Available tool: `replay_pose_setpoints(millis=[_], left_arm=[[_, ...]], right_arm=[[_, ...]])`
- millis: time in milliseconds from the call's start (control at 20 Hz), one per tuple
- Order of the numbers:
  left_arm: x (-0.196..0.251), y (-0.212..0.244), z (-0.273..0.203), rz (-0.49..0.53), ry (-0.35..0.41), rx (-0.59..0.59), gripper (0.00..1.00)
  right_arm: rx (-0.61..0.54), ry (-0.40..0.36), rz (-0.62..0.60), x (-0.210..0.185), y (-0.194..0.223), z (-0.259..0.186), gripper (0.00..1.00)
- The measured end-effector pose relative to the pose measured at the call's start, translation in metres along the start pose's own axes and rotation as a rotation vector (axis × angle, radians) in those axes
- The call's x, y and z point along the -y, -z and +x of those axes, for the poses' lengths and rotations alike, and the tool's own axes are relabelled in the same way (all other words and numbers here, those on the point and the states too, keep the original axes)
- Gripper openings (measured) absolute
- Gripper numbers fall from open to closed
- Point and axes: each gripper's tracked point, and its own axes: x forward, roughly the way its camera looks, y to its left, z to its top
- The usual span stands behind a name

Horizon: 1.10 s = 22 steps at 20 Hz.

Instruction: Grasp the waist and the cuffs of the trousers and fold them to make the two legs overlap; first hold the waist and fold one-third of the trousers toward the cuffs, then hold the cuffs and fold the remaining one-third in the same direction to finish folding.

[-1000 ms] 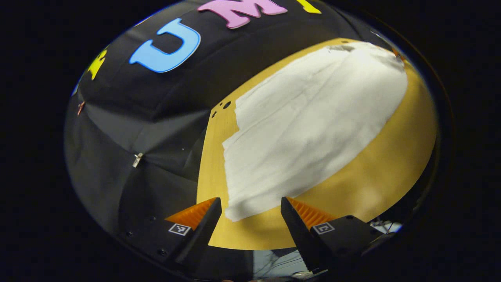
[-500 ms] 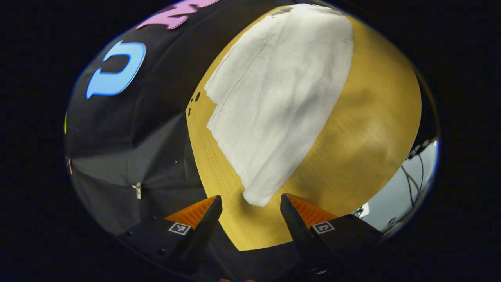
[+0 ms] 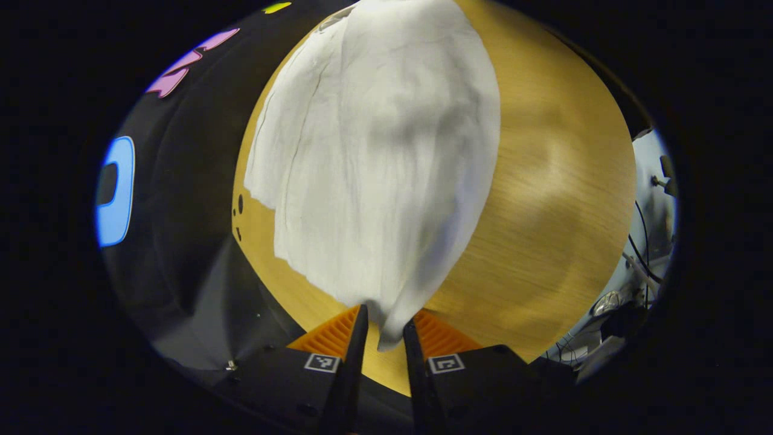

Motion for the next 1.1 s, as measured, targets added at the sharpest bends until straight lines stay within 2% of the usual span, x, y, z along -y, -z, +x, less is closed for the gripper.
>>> replay_pose_setpoints(millis=[150, 200, 450, 600, 750, 1100], left_arm=[[0.004, -0.004, 0.001, 0.055, 0.015, -0.007, 0.12], [0.005, -0.001, 0.003, 0.053, 0.017, -0.010, 0.08], [0.000, -0.004, 0.002, -0.037, 0.025, -0.034, 0.05], [-0.010, -0.015, -0.004, -0.154, -0.033, 0.008, 0.05], [-0.028, -0.025, -0.018, -0.225, -0.111, 0.019, 0.05], [-0.139, -0.048, -0.043, -0.418, -0.302, 0.100, 0.05]], right_arm=[[0.001, -0.003, 0.012, 0.001, 0.002, 0.002, 0.05], [0.001, -0.001, 0.016, 0.002, 0.003, 0.003, 0.05], [-0.007, 0.009, 0.041, 0.003, 0.007, 0.005, 0.05], [-0.010, 0.033, 0.081, 0.011, 0.010, 0.003, 0.05], [0.000, 0.090, 0.140, 0.026, 0.012, -0.004, 0.05], [0.031, 0.211, 0.255, 0.082, 0.000, -0.032, 0.05]])
